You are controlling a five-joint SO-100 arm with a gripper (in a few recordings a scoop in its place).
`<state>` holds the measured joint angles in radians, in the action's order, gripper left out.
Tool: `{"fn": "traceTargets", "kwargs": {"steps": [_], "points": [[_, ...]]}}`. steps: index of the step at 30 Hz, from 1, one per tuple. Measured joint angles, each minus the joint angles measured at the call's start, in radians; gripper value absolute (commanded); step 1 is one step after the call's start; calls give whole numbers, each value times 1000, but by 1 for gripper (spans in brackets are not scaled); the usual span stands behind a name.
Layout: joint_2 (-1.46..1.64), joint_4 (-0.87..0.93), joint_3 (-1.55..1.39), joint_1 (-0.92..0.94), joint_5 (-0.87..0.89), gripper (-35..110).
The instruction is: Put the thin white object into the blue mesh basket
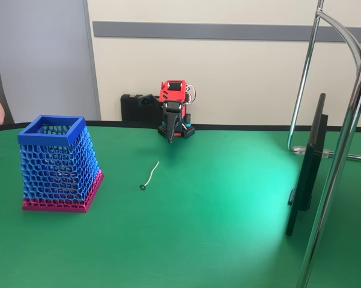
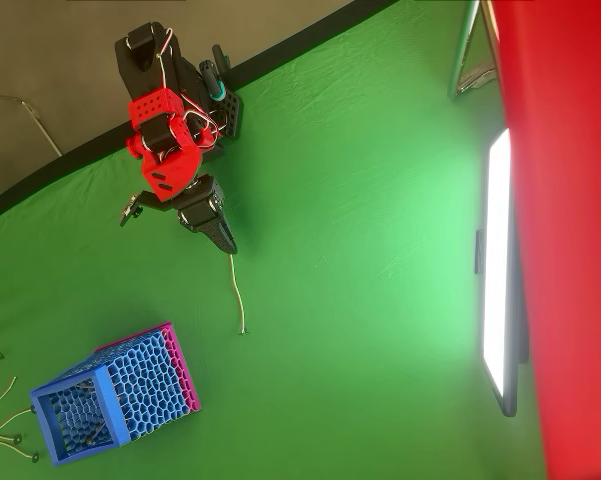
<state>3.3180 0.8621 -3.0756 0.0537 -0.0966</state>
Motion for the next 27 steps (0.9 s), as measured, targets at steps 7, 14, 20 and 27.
{"fn": "traceTargets", "kwargs": {"steps": [7, 14, 20, 27], "points": [[0, 12, 0, -8, 0, 1], [0, 12, 0, -8, -3, 1], [0, 12, 0, -8, -3, 1], [0, 12, 0, -8, -3, 1]]}}
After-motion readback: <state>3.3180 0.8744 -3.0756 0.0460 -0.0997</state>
